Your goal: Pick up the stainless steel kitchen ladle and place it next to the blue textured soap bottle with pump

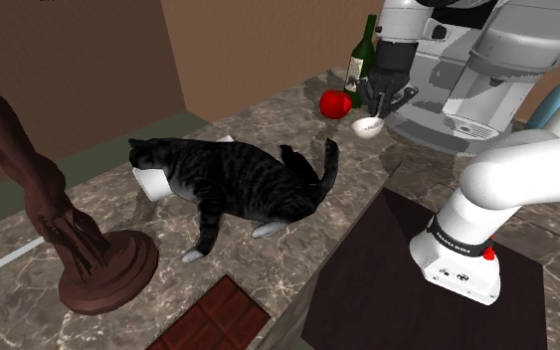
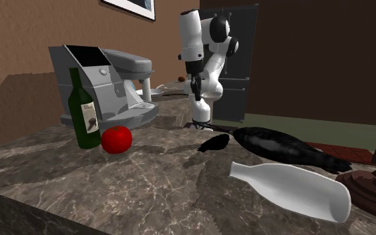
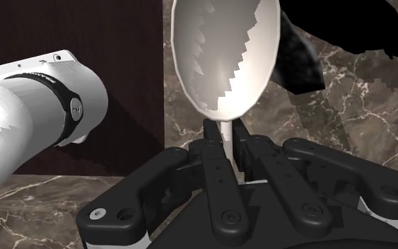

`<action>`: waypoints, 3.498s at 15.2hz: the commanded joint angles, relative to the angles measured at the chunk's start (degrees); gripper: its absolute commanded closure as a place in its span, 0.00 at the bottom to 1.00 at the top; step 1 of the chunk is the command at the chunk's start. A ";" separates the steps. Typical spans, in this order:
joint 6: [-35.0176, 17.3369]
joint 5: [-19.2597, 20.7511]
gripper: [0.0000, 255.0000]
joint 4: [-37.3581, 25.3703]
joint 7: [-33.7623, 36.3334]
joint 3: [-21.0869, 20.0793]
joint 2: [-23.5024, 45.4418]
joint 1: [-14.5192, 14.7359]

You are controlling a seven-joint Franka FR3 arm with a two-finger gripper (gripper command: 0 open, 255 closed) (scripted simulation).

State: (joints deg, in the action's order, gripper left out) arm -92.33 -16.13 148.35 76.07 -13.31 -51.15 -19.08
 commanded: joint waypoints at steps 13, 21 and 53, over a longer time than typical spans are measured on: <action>9.82 1.62 1.00 -12.01 1.37 1.72 2.14 -0.60; 15.08 2.28 1.00 -19.51 2.17 2.47 4.35 -0.86; 36.82 31.09 1.00 -23.88 -23.15 31.47 -12.85 -1.62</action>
State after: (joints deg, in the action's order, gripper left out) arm -56.13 13.20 124.54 54.20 16.91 -63.21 -20.70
